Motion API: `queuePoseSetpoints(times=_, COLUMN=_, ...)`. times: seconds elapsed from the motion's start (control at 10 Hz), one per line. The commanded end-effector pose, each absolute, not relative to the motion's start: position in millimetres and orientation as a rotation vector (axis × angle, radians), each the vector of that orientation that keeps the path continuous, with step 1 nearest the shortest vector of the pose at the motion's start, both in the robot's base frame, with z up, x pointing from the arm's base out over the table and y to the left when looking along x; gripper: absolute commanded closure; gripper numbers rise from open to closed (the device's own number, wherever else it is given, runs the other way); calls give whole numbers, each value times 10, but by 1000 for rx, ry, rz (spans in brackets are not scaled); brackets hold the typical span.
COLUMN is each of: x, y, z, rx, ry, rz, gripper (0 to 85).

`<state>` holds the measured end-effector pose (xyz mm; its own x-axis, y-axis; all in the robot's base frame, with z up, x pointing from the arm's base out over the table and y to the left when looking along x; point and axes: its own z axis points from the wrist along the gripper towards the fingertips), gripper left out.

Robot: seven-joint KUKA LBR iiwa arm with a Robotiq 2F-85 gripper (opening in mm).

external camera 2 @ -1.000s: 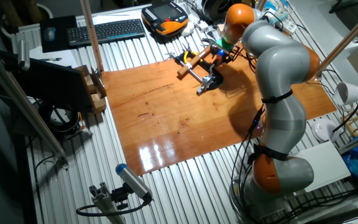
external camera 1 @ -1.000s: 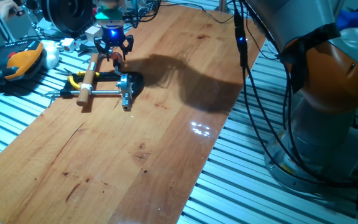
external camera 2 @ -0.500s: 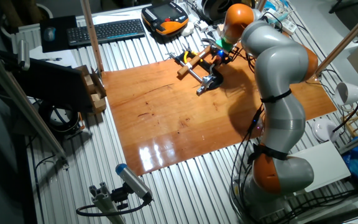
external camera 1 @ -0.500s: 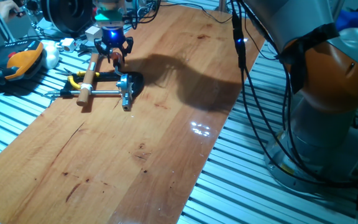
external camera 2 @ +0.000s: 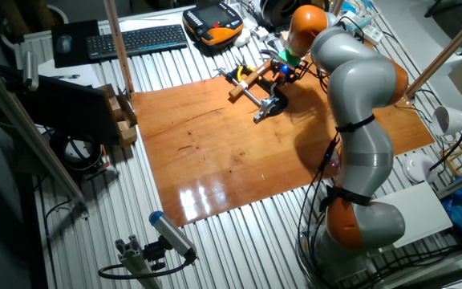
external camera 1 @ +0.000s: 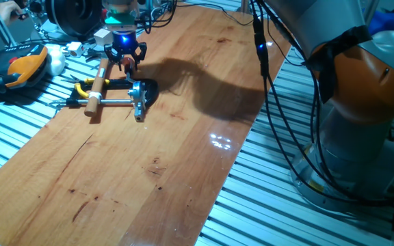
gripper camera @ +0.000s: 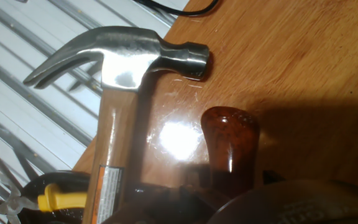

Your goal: Pull up the lever

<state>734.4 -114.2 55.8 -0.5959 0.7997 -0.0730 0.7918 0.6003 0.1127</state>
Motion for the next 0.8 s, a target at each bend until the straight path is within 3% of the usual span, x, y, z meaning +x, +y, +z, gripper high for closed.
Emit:
queuePoseSetpoints(times=0.0, x=7344, y=-1142, z=548, rx=1358, ry=2703, rz=104, gripper=340)
queuePoseSetpoints(times=0.7, x=7346, y=-1185, z=446, rx=1407, ry=2673, rz=101, gripper=340)
